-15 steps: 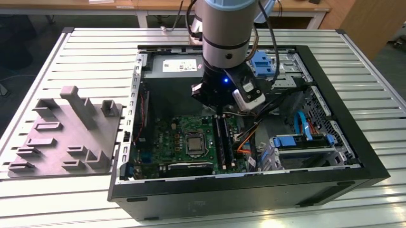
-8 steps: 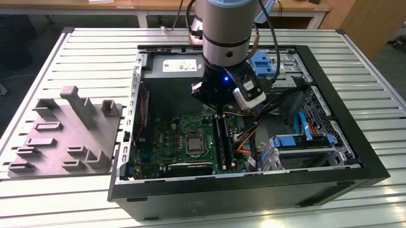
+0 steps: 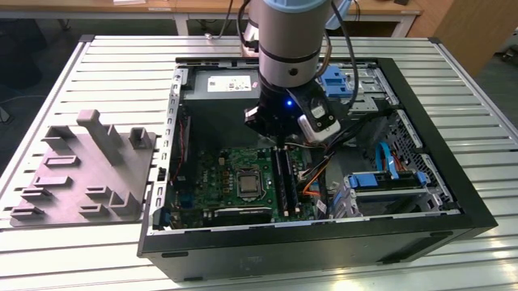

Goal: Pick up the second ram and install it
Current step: 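Press down the second ram until it locks into place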

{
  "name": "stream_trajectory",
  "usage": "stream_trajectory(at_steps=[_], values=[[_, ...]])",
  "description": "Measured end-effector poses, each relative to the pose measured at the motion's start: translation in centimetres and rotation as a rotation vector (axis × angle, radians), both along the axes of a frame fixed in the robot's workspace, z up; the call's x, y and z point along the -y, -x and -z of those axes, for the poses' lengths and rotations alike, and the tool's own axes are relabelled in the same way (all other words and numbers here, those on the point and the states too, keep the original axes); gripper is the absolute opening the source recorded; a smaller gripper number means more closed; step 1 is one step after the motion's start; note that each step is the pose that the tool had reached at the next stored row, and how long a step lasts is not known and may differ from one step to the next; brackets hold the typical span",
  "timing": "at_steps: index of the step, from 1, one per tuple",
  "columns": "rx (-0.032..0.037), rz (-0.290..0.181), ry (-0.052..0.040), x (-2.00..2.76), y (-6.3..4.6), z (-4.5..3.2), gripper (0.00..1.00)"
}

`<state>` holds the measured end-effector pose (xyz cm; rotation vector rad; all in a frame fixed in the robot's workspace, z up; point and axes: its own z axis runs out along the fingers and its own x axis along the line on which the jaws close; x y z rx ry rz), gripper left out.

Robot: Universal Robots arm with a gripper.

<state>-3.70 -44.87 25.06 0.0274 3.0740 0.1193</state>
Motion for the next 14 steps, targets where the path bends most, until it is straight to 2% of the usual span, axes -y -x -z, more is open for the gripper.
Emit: stream_trajectory(at_steps=[7, 14], values=[[0.0000, 0.000, 0.0001, 0.97, 0.0, 0.01, 0.10], [0.0000, 0.000, 0.0000, 2.51, 0.0, 0.03, 0.10]])
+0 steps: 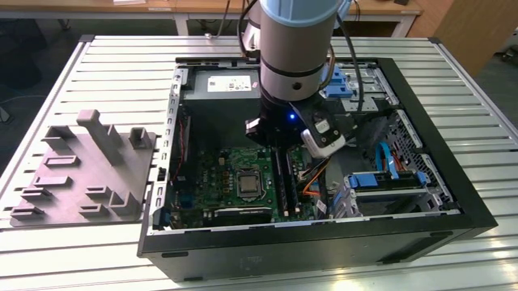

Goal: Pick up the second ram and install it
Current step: 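Press down the second ram until it locks into place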

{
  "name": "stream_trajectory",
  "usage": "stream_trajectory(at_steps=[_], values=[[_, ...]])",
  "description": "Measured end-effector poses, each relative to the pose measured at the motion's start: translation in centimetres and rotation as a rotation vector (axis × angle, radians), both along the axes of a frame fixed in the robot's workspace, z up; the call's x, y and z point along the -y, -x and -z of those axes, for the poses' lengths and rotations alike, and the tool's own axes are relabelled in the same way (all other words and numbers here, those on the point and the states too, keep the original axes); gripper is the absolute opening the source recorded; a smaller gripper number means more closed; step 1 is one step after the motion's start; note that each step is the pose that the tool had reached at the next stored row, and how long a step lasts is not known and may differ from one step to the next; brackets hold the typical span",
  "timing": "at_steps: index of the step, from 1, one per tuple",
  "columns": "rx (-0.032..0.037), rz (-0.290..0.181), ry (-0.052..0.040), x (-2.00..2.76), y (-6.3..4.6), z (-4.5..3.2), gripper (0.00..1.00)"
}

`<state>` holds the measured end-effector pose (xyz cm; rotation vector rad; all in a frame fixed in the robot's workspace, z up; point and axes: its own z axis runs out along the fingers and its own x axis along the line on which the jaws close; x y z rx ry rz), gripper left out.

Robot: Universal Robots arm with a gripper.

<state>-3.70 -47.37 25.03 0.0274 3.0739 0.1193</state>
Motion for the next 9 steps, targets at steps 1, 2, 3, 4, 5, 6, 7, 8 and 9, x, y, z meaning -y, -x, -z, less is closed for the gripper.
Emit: stream_trajectory(at_steps=[1, 2, 3, 4, 5, 6, 7, 8, 9], values=[[0.0000, 0.000, 0.0002, 0.26, 0.0, 0.00, 0.10], [-0.0001, 0.000, 0.0002, 0.53, 0.0, -0.01, 0.10], [0.0000, 0.000, 0.0001, 0.80, 0.0, 0.00, 0.10], [0.0000, 0.000, 0.0000, 1.06, 0.0, 0.01, 0.10], [0.0000, 0.000, 0.0000, 1.33, 0.0, 0.01, 0.10], [-0.0001, 0.000, 0.0002, 1.61, 0.0, 0.00, 0.10], [0.0000, 0.000, 0.0001, 1.89, 0.0, 0.00, 0.10], [0.0000, 0.000, 0.0001, 2.17, 0.0, 0.01, 0.10], [0.0000, 0.000, -0.0001, 2.47, 0.0, 0.02, 0.10]])
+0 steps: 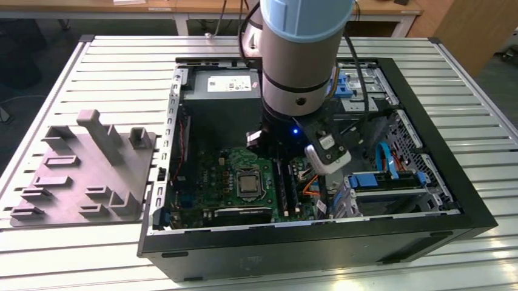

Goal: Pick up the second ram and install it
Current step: 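Press down the second ram until it locks into place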

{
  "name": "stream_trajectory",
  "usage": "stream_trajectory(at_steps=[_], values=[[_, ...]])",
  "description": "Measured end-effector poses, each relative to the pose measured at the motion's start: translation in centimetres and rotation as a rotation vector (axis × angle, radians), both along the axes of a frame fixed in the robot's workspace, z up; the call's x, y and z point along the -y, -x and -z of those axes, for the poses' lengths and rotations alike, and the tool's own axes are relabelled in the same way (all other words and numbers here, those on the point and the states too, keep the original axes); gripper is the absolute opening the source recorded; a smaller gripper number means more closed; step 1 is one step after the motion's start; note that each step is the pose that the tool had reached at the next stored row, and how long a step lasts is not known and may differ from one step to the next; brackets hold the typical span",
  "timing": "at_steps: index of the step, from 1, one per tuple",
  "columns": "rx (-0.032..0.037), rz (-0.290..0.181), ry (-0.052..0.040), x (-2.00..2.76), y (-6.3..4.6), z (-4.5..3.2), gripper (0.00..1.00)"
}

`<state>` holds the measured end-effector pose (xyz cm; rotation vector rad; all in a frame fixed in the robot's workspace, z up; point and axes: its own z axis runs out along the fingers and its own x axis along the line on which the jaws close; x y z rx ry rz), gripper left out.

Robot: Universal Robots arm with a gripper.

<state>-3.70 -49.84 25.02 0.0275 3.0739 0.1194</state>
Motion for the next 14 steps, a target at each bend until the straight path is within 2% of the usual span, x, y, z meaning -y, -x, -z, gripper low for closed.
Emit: stream_trajectory(at_steps=[3, 5, 14], values=[[-0.0001, 0.000, 0.0002, 0.79, 0.0, -0.01, 0.10], [0.0000, 0.000, 0.0001, 1.15, 0.0, 0.00, 0.10], [-0.0005, 0.002, 0.0050, 2.14, 0.0, 0.06, 0.10]])
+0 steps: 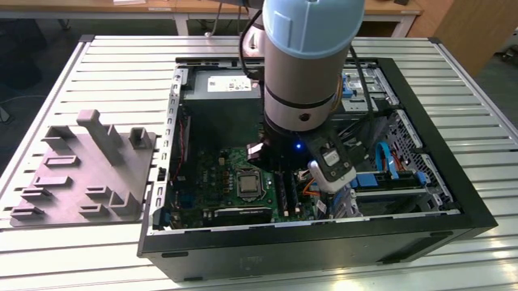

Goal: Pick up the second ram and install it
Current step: 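Press down the second ram until it locks into place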

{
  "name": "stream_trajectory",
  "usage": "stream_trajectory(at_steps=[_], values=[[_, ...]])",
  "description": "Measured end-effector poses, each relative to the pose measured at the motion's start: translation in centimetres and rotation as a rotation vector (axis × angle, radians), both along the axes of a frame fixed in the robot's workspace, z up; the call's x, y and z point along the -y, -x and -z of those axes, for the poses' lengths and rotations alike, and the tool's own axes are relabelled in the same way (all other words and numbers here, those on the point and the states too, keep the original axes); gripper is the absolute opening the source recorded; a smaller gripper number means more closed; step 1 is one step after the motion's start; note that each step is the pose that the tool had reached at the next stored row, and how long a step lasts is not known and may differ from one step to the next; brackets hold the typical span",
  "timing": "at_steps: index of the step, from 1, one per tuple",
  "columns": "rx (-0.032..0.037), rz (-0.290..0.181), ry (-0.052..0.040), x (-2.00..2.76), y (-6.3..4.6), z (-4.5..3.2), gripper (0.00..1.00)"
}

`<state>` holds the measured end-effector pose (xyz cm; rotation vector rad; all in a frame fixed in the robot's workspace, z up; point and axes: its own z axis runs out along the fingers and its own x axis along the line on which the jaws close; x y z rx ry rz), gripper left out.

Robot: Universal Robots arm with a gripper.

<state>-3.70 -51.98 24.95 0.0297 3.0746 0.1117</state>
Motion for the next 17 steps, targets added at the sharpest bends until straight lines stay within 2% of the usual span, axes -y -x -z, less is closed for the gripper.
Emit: stream_trajectory(at_steps=[5, 8, 13, 17], values=[[0.0000, 0.000, 0.0000, 0.60, 0.00, 0.18, 0.10], [-0.0006, 0.001, 0.0023, 0.71, 0.00, 0.31, 0.10], [-0.0015, 0.001, 0.0131, 0.71, -0.01, 0.80, 0.10], [-0.0039, 0.001, 0.0265, 0.71, -0.01, 1.03, 0.10]])
